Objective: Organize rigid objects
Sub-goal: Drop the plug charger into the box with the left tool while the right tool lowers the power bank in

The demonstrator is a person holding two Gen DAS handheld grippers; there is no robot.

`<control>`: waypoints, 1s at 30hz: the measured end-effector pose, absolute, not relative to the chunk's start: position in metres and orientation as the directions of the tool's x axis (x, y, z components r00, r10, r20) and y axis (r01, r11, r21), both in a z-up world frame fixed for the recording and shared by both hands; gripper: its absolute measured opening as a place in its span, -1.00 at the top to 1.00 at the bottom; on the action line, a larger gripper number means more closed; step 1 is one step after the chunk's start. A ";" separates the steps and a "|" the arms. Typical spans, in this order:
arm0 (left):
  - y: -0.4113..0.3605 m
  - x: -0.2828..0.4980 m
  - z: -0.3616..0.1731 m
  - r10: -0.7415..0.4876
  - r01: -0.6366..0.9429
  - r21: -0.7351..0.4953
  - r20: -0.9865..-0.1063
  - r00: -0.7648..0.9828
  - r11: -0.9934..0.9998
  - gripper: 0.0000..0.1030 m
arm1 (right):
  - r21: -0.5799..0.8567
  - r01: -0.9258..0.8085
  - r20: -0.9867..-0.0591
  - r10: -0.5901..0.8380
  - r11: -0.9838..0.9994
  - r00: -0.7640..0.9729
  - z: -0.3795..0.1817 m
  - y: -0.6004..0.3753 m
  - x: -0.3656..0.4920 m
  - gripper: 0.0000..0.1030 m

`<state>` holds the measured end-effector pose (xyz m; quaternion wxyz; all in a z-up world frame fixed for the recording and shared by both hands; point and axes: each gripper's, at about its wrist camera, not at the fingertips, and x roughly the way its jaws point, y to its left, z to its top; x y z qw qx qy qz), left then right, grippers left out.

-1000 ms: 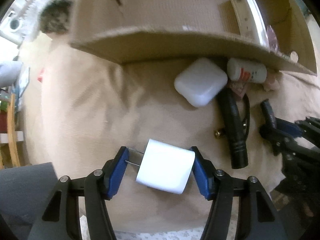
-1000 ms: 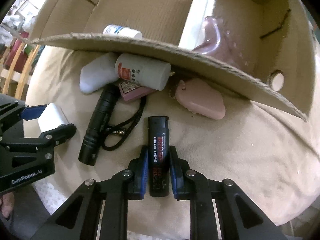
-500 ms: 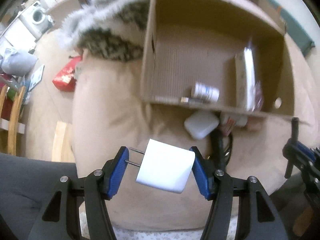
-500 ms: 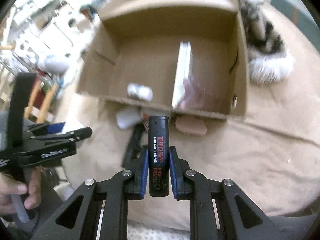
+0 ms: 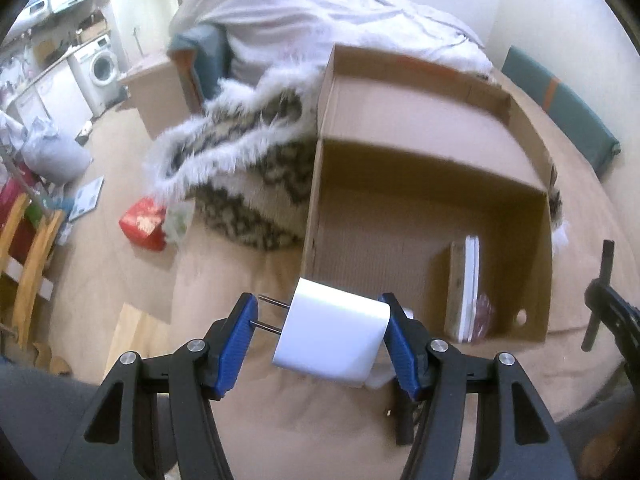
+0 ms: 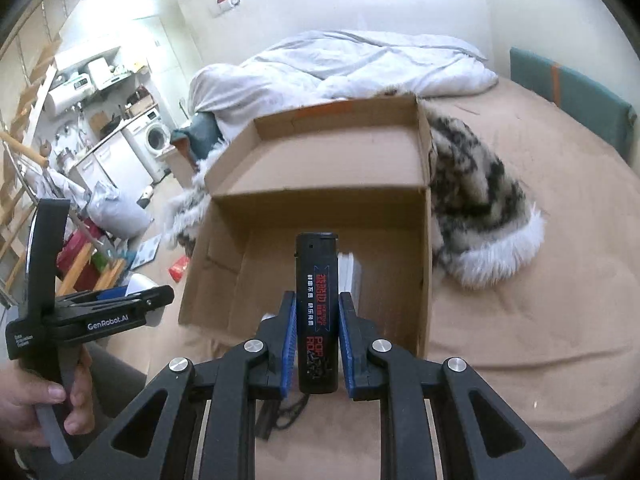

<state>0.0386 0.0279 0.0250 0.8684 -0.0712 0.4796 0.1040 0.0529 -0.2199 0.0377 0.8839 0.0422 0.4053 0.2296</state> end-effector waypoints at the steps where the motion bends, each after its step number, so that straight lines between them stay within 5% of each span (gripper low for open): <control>1: 0.027 0.043 0.027 0.116 -0.246 -0.020 -0.842 0.526 0.969 -0.14 | 0.261 -0.375 -0.694 0.443 0.890 0.568 0.040 -0.218 0.057 0.60; 21: -0.001 0.107 -0.024 0.165 -0.139 0.105 -0.816 0.555 0.985 -0.14 | 0.237 -0.303 -0.784 0.366 0.923 0.502 -0.019 -0.198 0.127 0.60; 30: 0.002 0.107 -0.038 0.091 -0.107 0.038 -0.830 0.550 0.994 -0.14 | 0.235 -0.267 -0.845 0.332 0.935 0.419 -0.049 -0.196 0.138 0.60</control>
